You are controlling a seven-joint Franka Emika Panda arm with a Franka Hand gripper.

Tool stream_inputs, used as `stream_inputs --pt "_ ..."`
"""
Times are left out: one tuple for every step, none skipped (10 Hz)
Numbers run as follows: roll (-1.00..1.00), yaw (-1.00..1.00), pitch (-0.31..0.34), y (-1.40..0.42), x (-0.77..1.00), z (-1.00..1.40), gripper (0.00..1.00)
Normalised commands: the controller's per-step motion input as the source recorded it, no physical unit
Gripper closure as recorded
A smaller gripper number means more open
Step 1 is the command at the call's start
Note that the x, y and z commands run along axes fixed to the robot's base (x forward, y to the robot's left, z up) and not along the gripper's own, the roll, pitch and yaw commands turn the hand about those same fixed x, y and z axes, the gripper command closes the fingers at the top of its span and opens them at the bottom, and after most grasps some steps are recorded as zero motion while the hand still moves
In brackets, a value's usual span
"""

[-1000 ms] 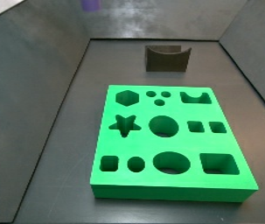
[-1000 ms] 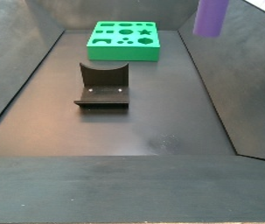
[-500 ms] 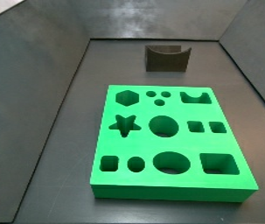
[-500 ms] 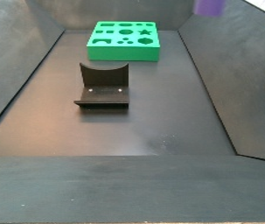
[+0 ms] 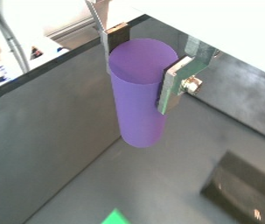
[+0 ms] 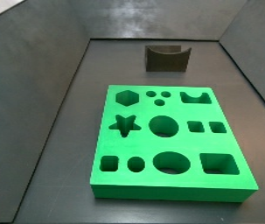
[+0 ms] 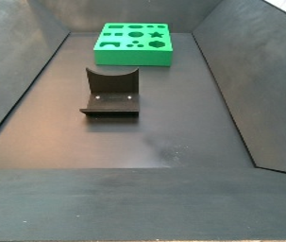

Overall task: Pick up the round object. Move up. Move to above the board. Insert the round object.
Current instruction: Move to above the board, then insert the round object.

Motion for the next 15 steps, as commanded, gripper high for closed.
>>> stream_inputs --pt "0.0 0.02 0.105 -1.0 0.52 0.17 1.0" --pt "0.01 0.02 0.122 -1.0 0.54 0.17 1.0" --pt "0.02 0.01 0.136 -1.0 0.57 0.17 1.0" --pt "0.05 0.01 0.148 -0.94 0.57 0.17 1.0" --pt "0.09 0.01 0.166 -0.55 0.39 0.1 1.0" --pt "0.09 0.01 0.165 -0.3 0.26 0.06 1.0" --pt "0.0 0.0 0.0 0.02 0.0 0.0 1.0" --pt "0.0 -0.06 0.0 0.0 0.0 0.0 1.0" --pt "0.01 0.0 -0.083 -0.27 0.0 -0.29 1.0" --pt "0.01 0.03 -0.119 -0.35 0.13 -0.42 1.0" --pt "0.08 0.06 -0.156 -0.39 0.13 -0.51 1.0" --pt "0.07 0.07 -0.127 -0.33 0.25 -0.51 1.0" --pt "0.08 0.04 -0.124 -0.28 0.28 -0.49 1.0" --pt "0.11 0.02 -0.123 -0.27 0.24 -0.46 1.0" --pt "0.09 0.03 -0.106 -0.25 0.33 -0.45 1.0"
